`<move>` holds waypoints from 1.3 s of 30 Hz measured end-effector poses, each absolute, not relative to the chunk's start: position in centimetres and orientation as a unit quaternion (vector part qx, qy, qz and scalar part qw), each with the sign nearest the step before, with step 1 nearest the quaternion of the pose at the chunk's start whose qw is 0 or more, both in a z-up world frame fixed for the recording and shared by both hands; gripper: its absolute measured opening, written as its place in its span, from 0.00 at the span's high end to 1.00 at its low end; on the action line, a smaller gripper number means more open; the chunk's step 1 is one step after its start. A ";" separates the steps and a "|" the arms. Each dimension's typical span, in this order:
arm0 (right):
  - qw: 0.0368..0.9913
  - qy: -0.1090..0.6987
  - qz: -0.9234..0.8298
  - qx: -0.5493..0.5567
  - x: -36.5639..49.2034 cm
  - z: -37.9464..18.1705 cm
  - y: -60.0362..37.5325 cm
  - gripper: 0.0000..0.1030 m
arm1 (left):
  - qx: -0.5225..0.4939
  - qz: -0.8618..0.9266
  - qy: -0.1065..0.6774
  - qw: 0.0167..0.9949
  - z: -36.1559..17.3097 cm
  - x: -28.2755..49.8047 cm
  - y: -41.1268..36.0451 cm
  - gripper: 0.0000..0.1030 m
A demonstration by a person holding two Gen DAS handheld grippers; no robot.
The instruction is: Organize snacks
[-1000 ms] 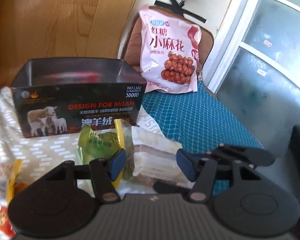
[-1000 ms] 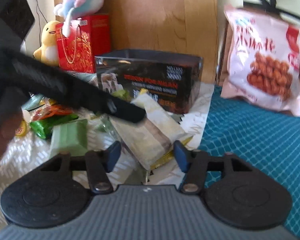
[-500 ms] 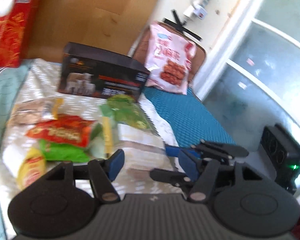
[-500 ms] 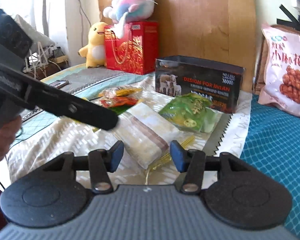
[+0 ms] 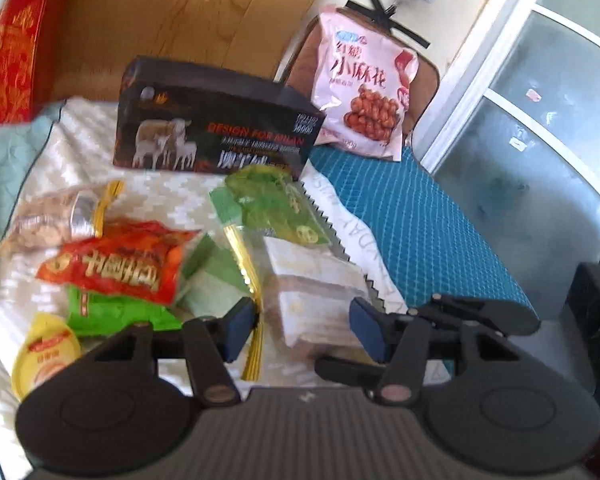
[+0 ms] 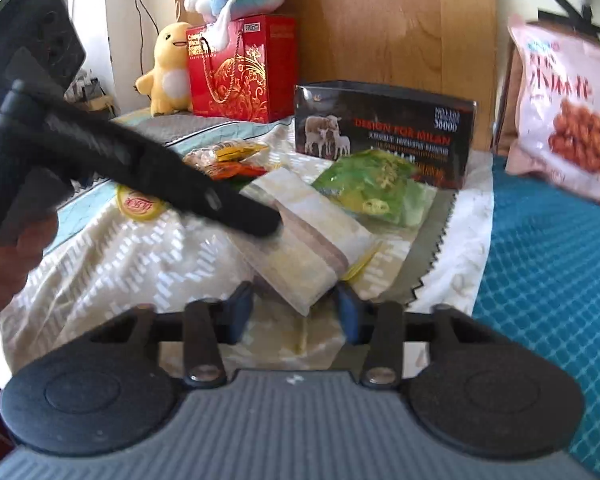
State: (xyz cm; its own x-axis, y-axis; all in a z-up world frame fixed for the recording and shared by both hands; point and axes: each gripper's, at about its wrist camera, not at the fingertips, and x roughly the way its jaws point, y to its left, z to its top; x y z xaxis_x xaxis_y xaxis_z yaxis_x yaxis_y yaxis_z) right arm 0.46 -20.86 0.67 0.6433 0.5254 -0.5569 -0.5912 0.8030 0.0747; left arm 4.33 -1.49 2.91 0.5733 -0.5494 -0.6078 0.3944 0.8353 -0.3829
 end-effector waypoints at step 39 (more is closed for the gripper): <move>0.969 0.127 0.210 0.029 17.6 16.3 -23.4 0.53 | -0.147 -0.165 0.266 0.938 15.5 16.7 5.9 0.31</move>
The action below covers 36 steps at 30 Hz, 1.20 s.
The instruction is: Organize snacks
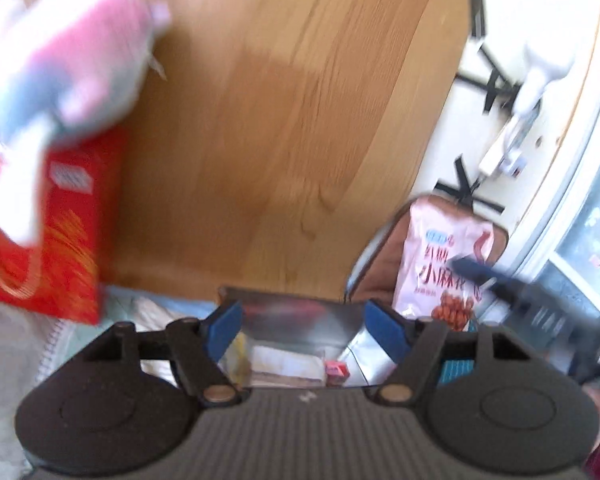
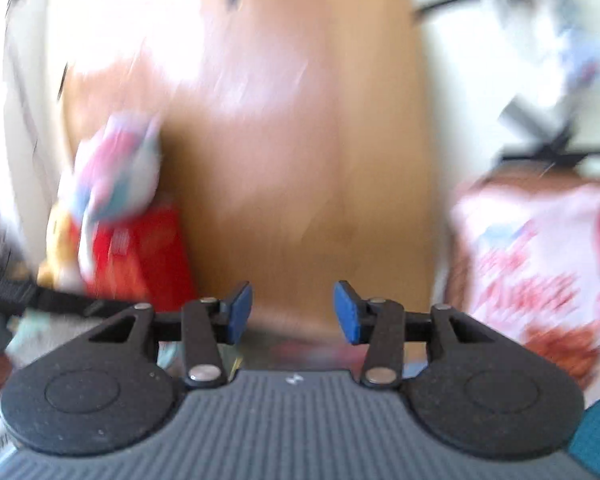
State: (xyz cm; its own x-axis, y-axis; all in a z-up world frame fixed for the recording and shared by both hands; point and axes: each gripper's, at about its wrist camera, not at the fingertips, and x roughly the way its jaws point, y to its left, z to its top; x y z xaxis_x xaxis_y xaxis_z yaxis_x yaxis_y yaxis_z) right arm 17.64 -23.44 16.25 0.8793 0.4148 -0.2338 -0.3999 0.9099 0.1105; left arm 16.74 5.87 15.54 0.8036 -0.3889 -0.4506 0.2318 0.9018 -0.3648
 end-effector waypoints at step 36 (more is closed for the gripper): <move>0.907 0.261 0.327 -0.050 3.5 4.3 -20.8 0.60 | -0.114 -0.141 0.304 0.935 7.8 3.7 8.8 0.22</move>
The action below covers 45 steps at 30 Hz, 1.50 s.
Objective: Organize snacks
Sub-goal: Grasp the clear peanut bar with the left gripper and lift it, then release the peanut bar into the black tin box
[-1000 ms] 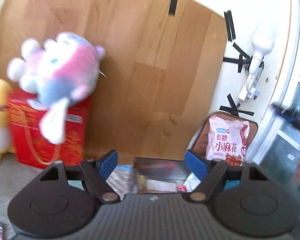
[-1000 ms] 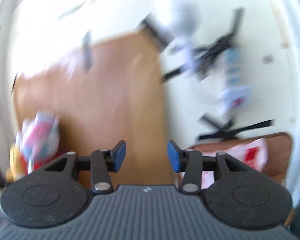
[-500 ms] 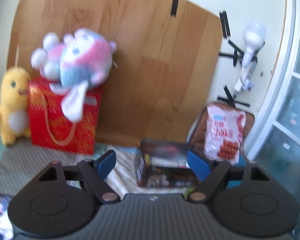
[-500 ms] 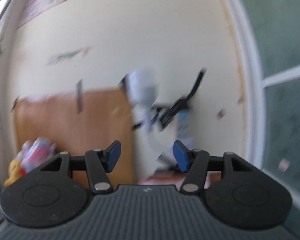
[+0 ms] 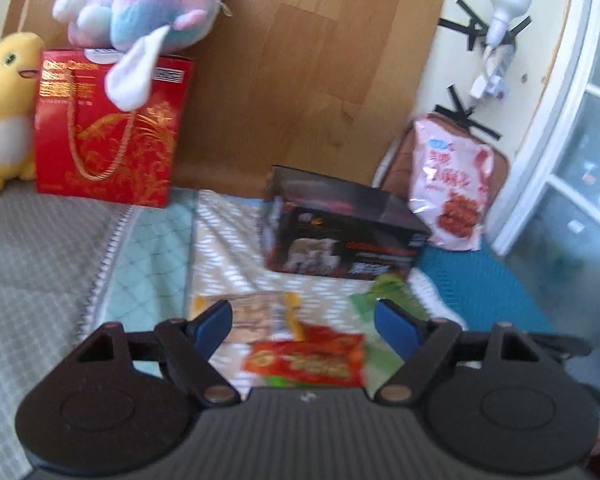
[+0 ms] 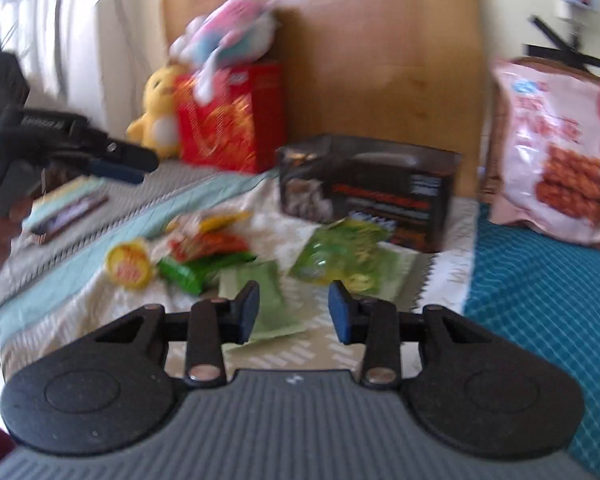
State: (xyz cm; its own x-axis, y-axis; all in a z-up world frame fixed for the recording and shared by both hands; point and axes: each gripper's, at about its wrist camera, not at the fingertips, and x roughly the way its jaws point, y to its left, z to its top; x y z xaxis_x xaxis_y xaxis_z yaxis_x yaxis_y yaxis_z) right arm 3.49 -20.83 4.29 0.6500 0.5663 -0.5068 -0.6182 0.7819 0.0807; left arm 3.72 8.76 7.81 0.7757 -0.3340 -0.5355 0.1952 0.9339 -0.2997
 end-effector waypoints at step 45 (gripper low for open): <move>0.953 0.194 0.224 0.069 15.9 6.4 -22.5 0.81 | -0.169 -0.276 0.339 0.883 8.0 23.2 -2.3 0.38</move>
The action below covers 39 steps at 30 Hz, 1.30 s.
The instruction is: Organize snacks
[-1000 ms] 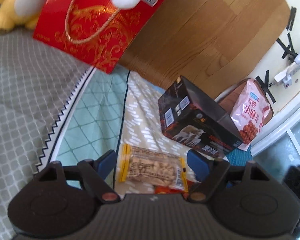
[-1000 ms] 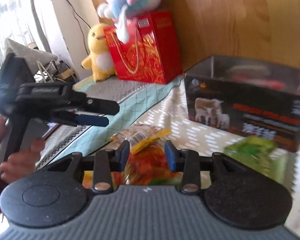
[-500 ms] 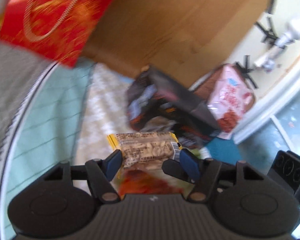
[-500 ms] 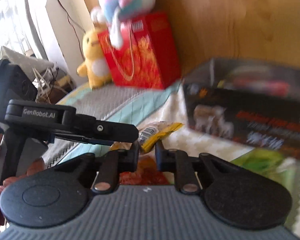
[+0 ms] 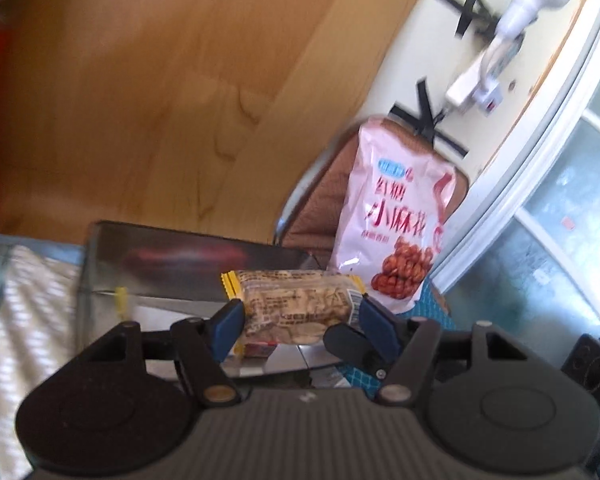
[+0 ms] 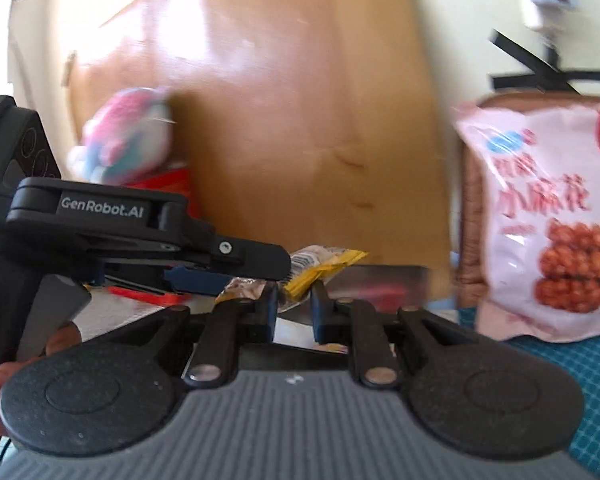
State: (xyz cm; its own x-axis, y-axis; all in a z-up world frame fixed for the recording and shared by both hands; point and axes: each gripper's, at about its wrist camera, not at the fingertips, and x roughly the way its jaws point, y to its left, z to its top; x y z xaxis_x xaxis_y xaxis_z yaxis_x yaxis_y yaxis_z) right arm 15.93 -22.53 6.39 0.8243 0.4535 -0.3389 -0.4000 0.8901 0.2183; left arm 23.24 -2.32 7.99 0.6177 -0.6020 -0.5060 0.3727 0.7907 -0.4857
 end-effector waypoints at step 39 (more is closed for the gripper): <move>0.862 0.332 0.375 0.074 4.7 1.7 -22.1 0.42 | -0.251 -0.230 0.344 0.875 3.9 5.7 8.1 0.24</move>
State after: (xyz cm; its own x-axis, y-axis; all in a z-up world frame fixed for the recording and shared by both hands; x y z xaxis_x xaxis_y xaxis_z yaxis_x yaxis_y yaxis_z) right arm 4.71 -22.10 1.68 0.4982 0.6964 -0.5165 -0.5979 0.7074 0.3770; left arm 5.74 8.14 3.93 0.6578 -0.5753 -0.4861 0.2298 0.7679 -0.5979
